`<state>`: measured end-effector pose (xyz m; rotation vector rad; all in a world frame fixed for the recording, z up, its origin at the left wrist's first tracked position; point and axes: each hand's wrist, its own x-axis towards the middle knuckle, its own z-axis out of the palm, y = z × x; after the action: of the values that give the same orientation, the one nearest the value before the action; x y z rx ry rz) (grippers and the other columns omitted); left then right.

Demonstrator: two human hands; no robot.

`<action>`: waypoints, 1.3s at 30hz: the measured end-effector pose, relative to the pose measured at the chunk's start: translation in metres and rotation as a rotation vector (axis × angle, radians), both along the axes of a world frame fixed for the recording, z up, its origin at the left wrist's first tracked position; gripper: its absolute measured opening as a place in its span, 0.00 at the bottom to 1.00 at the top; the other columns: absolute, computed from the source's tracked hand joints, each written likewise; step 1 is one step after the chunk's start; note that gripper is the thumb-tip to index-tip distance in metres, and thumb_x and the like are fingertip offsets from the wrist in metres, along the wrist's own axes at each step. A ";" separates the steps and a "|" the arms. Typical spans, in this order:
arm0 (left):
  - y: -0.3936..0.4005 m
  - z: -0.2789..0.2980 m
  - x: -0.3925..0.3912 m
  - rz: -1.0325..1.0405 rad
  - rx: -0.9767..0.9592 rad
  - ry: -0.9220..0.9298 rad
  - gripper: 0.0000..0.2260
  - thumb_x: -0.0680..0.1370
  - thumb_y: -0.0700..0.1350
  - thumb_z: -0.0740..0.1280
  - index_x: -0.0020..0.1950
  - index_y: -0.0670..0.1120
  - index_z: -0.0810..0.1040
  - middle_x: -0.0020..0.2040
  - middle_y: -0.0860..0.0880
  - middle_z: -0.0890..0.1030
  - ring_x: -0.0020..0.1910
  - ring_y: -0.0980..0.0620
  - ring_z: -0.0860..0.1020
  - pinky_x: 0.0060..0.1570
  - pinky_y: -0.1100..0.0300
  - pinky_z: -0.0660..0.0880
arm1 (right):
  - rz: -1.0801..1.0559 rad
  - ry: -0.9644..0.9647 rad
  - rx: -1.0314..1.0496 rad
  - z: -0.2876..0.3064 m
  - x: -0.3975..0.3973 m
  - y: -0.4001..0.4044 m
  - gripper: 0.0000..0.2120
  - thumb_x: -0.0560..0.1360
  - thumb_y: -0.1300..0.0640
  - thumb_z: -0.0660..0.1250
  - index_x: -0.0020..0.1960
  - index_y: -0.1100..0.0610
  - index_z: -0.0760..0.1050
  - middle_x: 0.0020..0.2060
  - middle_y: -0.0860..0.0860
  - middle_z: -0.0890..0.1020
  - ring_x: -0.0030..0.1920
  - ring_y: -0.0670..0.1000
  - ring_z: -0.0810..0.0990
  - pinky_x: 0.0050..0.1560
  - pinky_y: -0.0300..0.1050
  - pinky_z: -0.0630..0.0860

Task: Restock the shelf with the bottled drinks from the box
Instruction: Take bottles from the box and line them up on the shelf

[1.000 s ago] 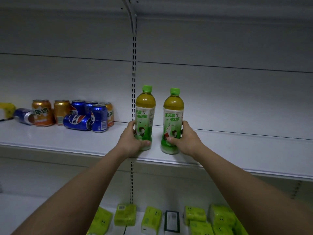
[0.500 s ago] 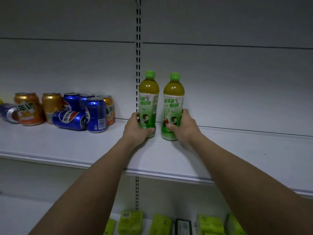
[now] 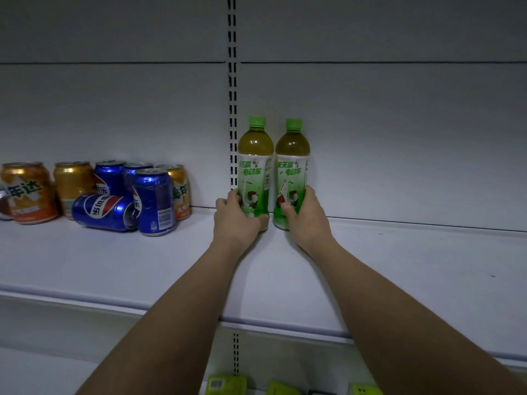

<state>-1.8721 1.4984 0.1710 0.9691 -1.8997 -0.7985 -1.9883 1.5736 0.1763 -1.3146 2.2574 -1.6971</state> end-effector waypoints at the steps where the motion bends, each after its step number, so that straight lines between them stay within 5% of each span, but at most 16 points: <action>1: -0.001 -0.001 0.000 0.018 -0.009 -0.015 0.34 0.68 0.49 0.75 0.70 0.48 0.65 0.63 0.44 0.70 0.63 0.45 0.71 0.66 0.51 0.70 | 0.001 0.001 -0.019 -0.003 0.001 -0.002 0.20 0.77 0.56 0.66 0.67 0.56 0.65 0.63 0.54 0.75 0.62 0.55 0.75 0.60 0.47 0.73; 11: -0.004 -0.003 0.000 0.025 -0.010 0.004 0.35 0.65 0.49 0.78 0.68 0.47 0.66 0.63 0.45 0.74 0.61 0.45 0.75 0.63 0.47 0.74 | -0.021 0.047 0.009 -0.011 -0.007 -0.009 0.32 0.66 0.56 0.69 0.68 0.54 0.63 0.58 0.54 0.75 0.60 0.56 0.75 0.59 0.56 0.78; 19: 0.010 0.004 0.005 0.034 0.015 -0.039 0.35 0.66 0.50 0.77 0.68 0.46 0.66 0.63 0.44 0.74 0.61 0.45 0.75 0.62 0.47 0.74 | -0.037 0.067 0.036 -0.007 0.002 0.004 0.26 0.71 0.57 0.70 0.67 0.58 0.65 0.59 0.56 0.74 0.60 0.57 0.74 0.61 0.55 0.76; 28: 0.060 0.016 0.038 0.121 0.036 -0.440 0.33 0.73 0.62 0.65 0.71 0.44 0.64 0.69 0.41 0.68 0.68 0.39 0.67 0.65 0.47 0.67 | -0.046 0.090 0.350 0.022 0.015 0.081 0.19 0.77 0.49 0.62 0.62 0.61 0.72 0.57 0.58 0.79 0.57 0.59 0.76 0.51 0.46 0.71; 32: 0.088 0.033 0.051 0.057 -0.009 -0.599 0.33 0.68 0.69 0.52 0.64 0.50 0.72 0.64 0.43 0.75 0.61 0.40 0.71 0.58 0.43 0.70 | 0.010 0.112 0.539 0.045 0.028 0.120 0.19 0.77 0.47 0.62 0.60 0.60 0.74 0.58 0.57 0.78 0.57 0.58 0.77 0.55 0.48 0.73; 35: 0.125 0.051 0.061 0.018 -0.023 -0.578 0.28 0.72 0.66 0.58 0.64 0.50 0.74 0.63 0.45 0.77 0.62 0.41 0.73 0.60 0.46 0.72 | 0.012 0.184 0.631 0.059 0.043 0.151 0.21 0.76 0.46 0.61 0.61 0.59 0.75 0.59 0.57 0.79 0.56 0.58 0.77 0.57 0.50 0.75; 39: 0.170 0.067 0.071 -0.103 -0.035 -0.588 0.18 0.74 0.59 0.62 0.52 0.46 0.79 0.52 0.45 0.82 0.51 0.44 0.79 0.55 0.50 0.76 | -0.010 0.236 0.681 0.072 0.056 0.193 0.21 0.76 0.45 0.61 0.60 0.60 0.75 0.58 0.57 0.79 0.55 0.58 0.78 0.57 0.51 0.76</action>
<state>-1.8015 1.6686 0.2377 1.1813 -2.4709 -0.5688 -1.9321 1.7665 0.2487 -1.3555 2.6021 -0.6618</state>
